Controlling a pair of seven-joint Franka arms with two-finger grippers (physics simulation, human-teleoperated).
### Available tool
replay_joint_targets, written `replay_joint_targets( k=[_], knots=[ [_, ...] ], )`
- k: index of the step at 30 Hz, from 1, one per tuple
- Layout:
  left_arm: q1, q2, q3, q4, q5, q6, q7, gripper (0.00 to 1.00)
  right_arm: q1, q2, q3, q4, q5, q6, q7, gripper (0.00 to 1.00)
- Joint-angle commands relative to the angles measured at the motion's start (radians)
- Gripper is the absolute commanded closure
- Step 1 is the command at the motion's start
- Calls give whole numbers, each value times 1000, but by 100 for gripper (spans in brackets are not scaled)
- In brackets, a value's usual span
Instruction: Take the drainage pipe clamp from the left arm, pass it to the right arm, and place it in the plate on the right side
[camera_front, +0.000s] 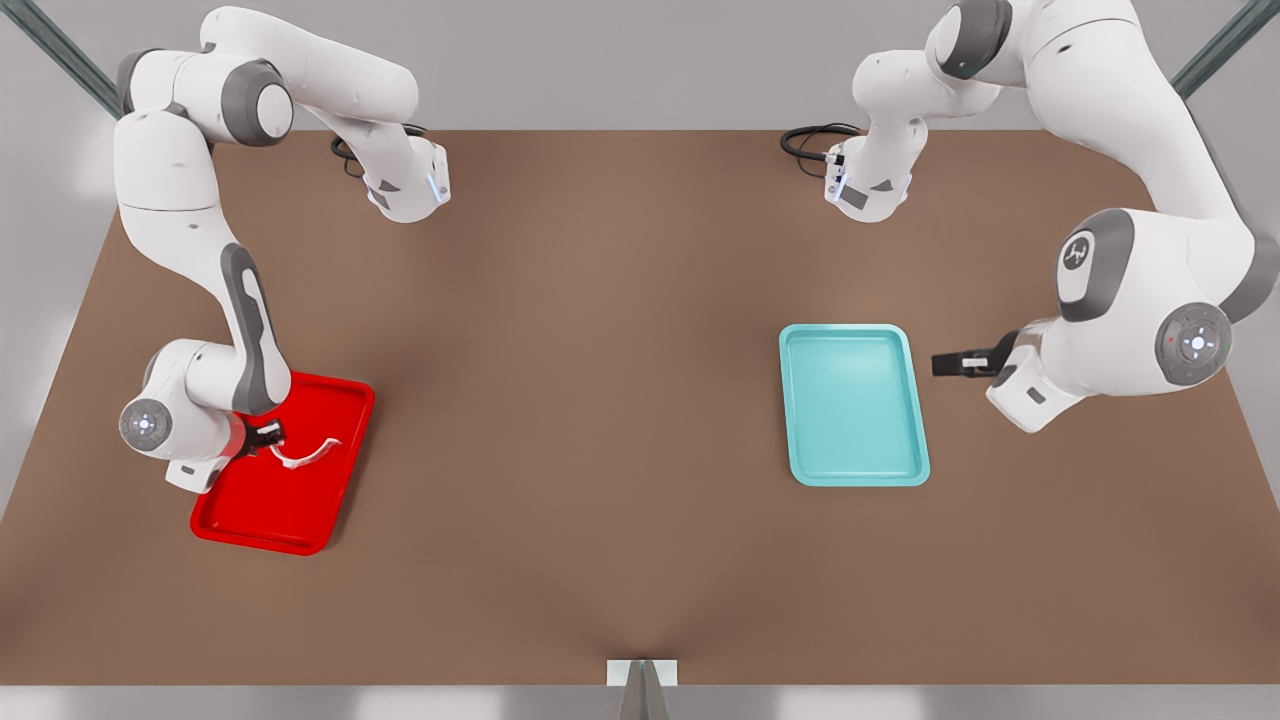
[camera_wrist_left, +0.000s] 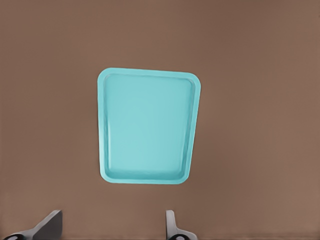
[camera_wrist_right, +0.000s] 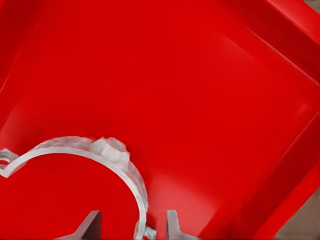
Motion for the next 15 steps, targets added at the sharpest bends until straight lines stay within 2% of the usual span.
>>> replay_joint_targets(
  k=[1, 4, 5, 6, 7, 9, 10, 12, 13, 14, 15],
  knots=[
    [-1, -14, 0, 2, -1, -29, 70, 0, 0, -1, 0, 2, 38, -33, -230, 0],
    [-13, -14, -3, 2, 0, -53, 69, 0, 66, 5, 0, 67, 40, -39, -228, 0],
    [-13, -14, -11, 3, 0, -55, 69, 0, 93, 5, 11, 156, 67, -150, -224, 0],
    [-7, -14, -10, 2, -1, -58, 69, 0, 146, 64, 6, 300, 214, -371, -180, 0],
    [-7, -13, -10, 2, -1, -58, 72, 0, 163, 100, 9, 409, 224, -560, 13, 0],
    [-7, -11, -10, 0, -1, -58, 70, 0, 259, 84, 8, 556, 208, -914, 612, 0],
    [-10, -11, -10, 0, 2, -60, 70, 0, 273, 55, 0, 607, 187, -1026, 732, 0],
    [-10, -13, -11, 2, 2, -66, 72, 0, 313, -158, 21, 611, 103, -1120, 767, 0],
    [-7, -13, -10, 2, 7, -70, 72, 0, 310, -264, 43, 575, 46, -1108, 767, 0],
    [-2, -13, -10, 2, 4, -72, 76, 0, 310, -377, 49, 455, 20, -1024, 772, 0],
    [-7, -16, -13, 2, 5, -92, 69, 0, 263, -482, 98, 312, 18, -922, 769, 0]
  ],
)
